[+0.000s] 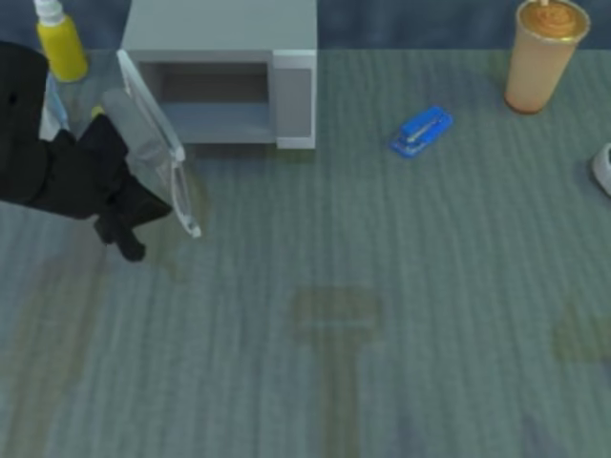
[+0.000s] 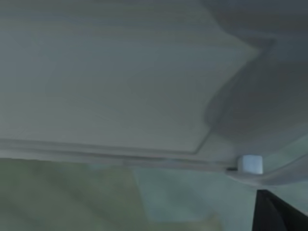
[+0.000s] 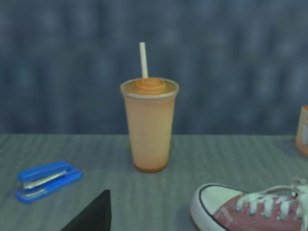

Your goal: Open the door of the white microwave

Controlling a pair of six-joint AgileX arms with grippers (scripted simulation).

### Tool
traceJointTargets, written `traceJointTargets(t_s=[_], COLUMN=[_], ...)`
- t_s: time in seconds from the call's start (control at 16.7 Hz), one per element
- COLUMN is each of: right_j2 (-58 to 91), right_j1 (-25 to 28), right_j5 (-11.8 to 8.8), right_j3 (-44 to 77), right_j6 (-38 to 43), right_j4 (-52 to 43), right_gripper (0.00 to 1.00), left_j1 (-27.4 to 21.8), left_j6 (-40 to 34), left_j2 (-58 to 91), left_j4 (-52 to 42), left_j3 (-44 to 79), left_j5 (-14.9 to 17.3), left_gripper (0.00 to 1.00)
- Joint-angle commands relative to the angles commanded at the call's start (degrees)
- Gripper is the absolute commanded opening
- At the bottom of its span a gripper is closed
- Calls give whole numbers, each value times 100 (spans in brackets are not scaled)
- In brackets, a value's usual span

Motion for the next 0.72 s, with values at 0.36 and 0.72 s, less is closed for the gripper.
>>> traceJointTargets(t_s=[0.36,0.72], right_j2=[0,0], right_j1=[0,0], right_j5=[0,0], right_j3=[0,0], right_j6=[0,0], right_j4=[0,0], right_gripper=[100,100], left_j1=[91,91], left_j6=[237,237], left_j2=[41,41], left_j4=[-153,-153], left_j3=[58,58], left_j5=[84,84], left_gripper=[0,0])
